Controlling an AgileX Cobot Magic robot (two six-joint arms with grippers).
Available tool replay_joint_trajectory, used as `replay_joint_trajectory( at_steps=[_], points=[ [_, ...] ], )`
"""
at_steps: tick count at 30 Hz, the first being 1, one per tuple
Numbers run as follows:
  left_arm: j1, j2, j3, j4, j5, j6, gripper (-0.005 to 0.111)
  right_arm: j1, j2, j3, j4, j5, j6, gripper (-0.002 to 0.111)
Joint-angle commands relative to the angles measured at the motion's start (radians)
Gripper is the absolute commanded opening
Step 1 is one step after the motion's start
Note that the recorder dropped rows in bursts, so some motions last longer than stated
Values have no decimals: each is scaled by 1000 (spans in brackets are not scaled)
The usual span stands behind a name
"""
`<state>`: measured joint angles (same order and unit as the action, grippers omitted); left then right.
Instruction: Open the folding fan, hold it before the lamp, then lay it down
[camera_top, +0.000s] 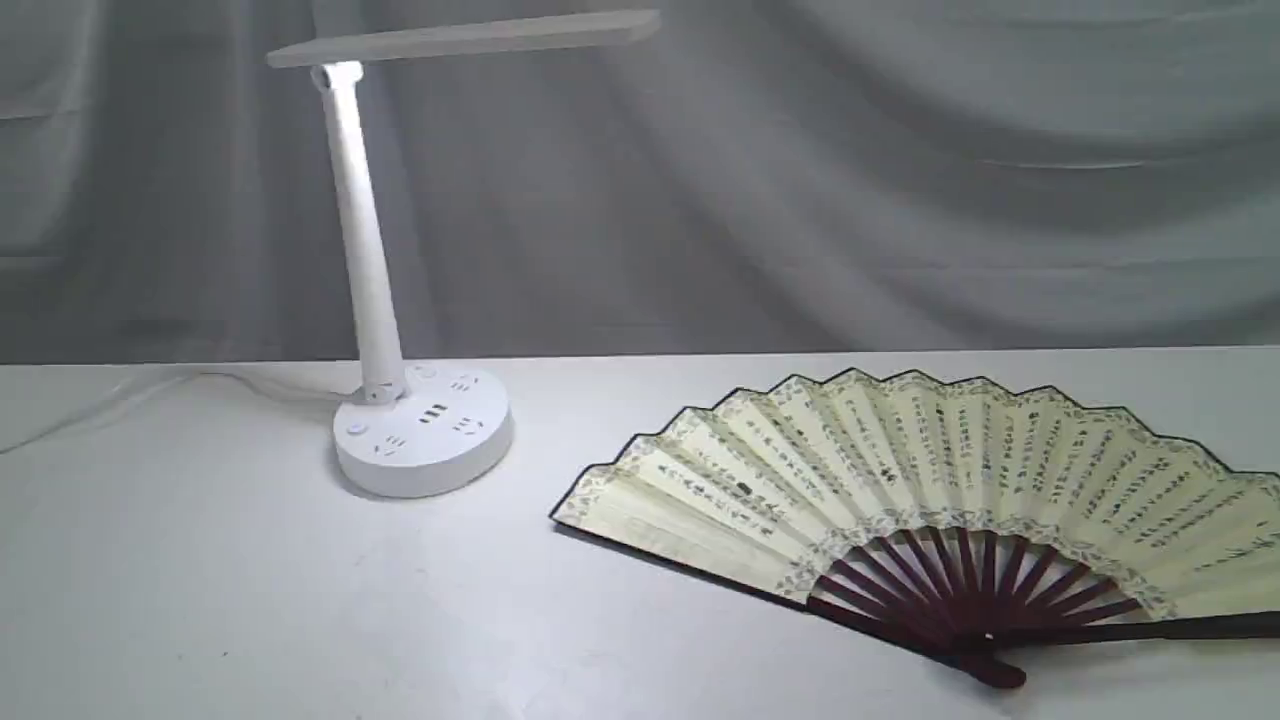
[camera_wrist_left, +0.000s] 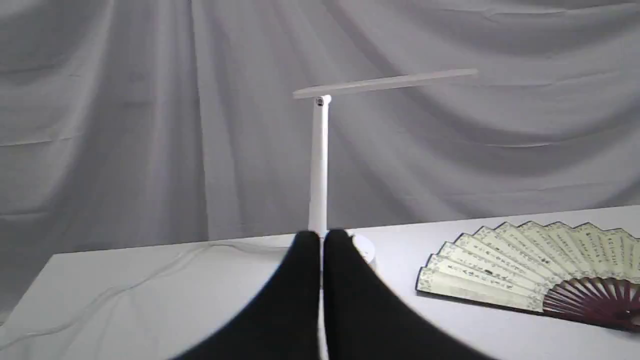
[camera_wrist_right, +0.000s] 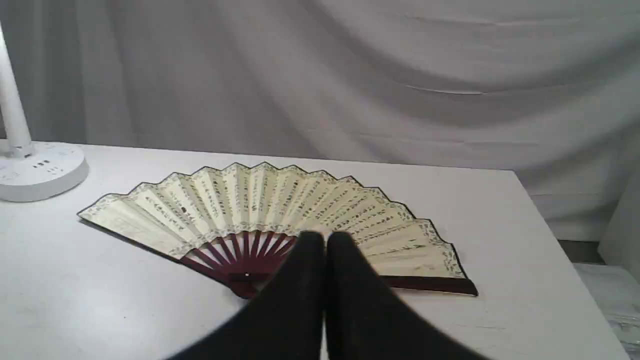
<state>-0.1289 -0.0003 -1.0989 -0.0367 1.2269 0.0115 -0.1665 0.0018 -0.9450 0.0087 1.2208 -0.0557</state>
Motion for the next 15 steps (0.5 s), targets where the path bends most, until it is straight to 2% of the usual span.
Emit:
replay_joint_trajectory(
  at_steps=[1, 5, 9, 15],
  points=[
    [1, 0, -5, 12, -6, -11, 0, 5, -2, -8, -24, 0, 3, 0],
    [1, 0, 11, 22, -6, -11, 0, 5, -2, 0, -33, 0, 19, 0],
    [1, 0, 77, 22, -51, -19, 0, 5, -2, 42, -32, 0, 19, 0],
    [1, 0, 271, 22, -203, -19, 0, 5, -2, 173, -23, -91, 19, 0]
  ],
)
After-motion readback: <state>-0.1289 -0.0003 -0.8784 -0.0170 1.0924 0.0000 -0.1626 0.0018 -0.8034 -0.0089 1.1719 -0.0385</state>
